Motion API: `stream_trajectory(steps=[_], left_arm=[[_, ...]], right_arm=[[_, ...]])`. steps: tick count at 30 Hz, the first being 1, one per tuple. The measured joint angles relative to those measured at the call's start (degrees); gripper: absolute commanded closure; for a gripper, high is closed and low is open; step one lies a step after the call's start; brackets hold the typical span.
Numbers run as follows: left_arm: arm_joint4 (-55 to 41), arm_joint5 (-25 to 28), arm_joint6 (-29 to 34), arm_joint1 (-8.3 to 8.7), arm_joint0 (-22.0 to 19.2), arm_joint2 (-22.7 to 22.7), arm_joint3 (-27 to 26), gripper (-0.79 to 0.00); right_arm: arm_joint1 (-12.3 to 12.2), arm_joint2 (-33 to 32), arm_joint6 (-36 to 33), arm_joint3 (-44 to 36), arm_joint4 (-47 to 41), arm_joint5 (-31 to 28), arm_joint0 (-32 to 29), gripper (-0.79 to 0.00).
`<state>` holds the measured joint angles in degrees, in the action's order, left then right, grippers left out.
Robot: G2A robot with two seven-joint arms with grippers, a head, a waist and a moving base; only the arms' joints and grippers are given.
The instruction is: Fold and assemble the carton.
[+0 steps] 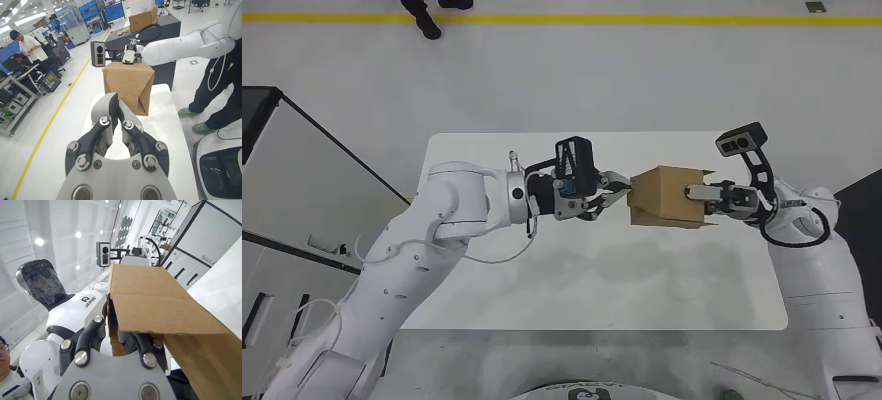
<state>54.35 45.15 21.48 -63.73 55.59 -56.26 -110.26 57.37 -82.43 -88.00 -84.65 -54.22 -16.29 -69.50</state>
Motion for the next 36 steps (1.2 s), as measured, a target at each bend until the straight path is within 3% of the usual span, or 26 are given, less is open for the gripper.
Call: stream_trajectory(steps=[14, 36], left_arm=[[-1.02, 0.05, -1.45, -1.04, -1.85, 4.12, 1.64, 0.0], [-0.85, 0.02, -2.66, -1.78, -2.54, 5.62, 2.85, 0.0]], right_arm=[[0.52, 1.9, 0.0, -1.06, -0.14, 0.0, 0.99, 0.0], [0.51, 3.6, 0.0, -1.84, -0.25, 0.0, 1.28, 0.0]])
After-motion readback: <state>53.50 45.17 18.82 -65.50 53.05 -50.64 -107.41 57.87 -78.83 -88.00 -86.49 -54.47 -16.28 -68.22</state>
